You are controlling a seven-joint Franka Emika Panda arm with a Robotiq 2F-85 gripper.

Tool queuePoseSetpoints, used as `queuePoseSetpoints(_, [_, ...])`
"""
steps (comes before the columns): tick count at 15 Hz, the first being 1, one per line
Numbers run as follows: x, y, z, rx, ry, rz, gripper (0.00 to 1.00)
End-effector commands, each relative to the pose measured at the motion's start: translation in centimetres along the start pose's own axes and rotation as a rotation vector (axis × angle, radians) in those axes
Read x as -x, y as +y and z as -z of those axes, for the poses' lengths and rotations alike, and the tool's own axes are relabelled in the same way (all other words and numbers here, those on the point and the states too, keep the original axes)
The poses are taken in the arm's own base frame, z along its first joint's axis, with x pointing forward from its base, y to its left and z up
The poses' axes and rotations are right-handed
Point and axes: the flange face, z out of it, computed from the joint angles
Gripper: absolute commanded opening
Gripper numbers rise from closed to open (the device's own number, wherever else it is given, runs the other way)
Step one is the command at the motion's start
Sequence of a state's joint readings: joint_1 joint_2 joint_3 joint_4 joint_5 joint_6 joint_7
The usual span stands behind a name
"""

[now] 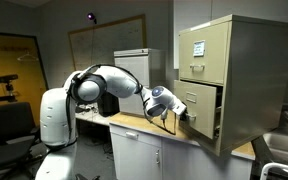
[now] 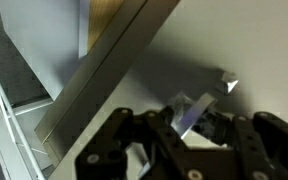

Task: Open the bottom drawer of the right cabinet

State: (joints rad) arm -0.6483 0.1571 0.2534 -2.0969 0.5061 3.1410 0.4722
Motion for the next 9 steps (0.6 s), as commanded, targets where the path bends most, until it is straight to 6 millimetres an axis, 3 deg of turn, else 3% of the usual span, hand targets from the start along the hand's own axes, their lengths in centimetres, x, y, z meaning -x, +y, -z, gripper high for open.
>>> queuePoseSetpoints(1, [-1.5, -2.2, 4.0, 0.037, -0.083, 0.128, 0.05])
queuePoseSetpoints(4, [-2.2, -3.0, 3.5, 0.038, -0.102, 0.145, 0.06])
queuePoseSetpoints(6, [-1.6, -2.7, 3.3, 0.041, -0.123, 0.139, 0.06])
queuePoseSetpoints(9, [1.3, -1.5, 2.5, 0.019, -0.148, 0.128, 0.06])
